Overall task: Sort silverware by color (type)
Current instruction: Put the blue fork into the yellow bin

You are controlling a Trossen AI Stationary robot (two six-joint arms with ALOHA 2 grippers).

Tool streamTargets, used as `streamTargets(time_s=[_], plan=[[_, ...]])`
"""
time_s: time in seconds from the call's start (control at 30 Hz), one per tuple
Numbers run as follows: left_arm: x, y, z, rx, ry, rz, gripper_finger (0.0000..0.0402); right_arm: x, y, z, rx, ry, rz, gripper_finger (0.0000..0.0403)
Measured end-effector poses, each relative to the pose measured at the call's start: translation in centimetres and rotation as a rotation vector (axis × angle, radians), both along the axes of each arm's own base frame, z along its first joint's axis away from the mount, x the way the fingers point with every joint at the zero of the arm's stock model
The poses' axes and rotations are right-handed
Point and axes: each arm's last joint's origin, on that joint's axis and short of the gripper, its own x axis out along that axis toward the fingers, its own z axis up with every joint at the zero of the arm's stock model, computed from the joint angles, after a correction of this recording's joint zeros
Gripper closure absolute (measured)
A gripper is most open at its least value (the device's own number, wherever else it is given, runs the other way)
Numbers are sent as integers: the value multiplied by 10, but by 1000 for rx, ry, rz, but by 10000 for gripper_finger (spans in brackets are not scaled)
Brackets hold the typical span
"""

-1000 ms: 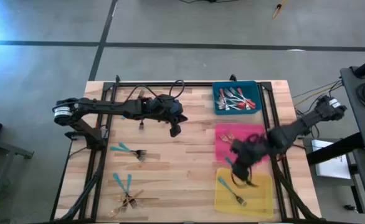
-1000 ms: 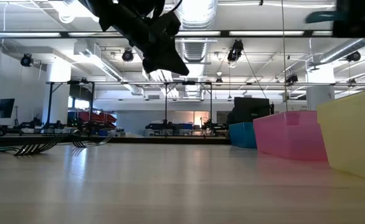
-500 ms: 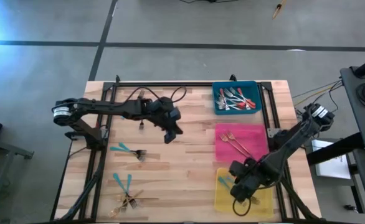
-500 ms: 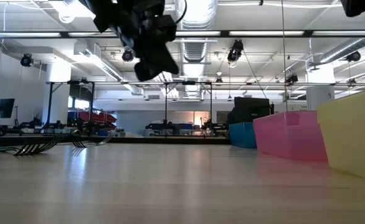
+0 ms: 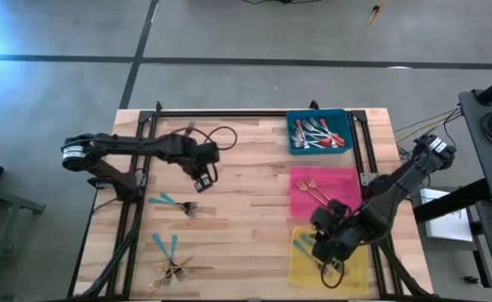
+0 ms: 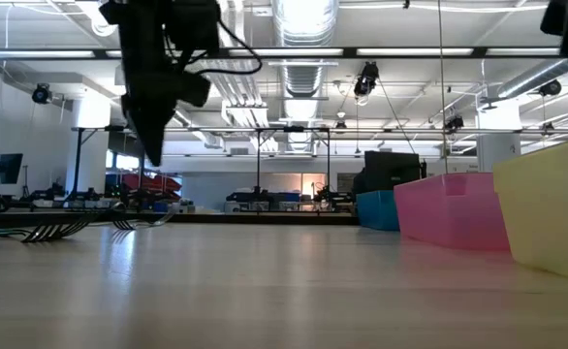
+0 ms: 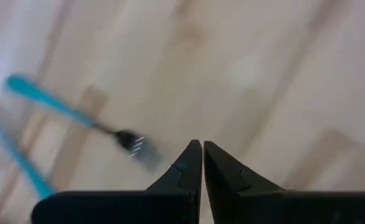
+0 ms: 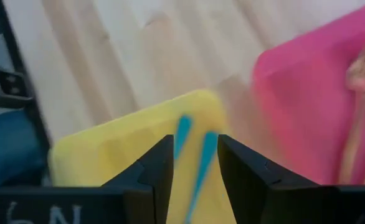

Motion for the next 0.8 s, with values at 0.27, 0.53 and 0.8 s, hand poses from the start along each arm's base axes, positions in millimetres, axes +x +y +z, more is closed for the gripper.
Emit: streamTargets(time_s=[0.27,0.53,0.8], plan=[[-9,12,-16,109,29,128,373,-7,-30,17,-135,-45,3,286],[-7,27,-24,143,54,200,312,-11,-34,24,-120,-62,14,282],[-10,56,-40,174,98,434,256,-12,-35,22,-155,-50,32,278]])
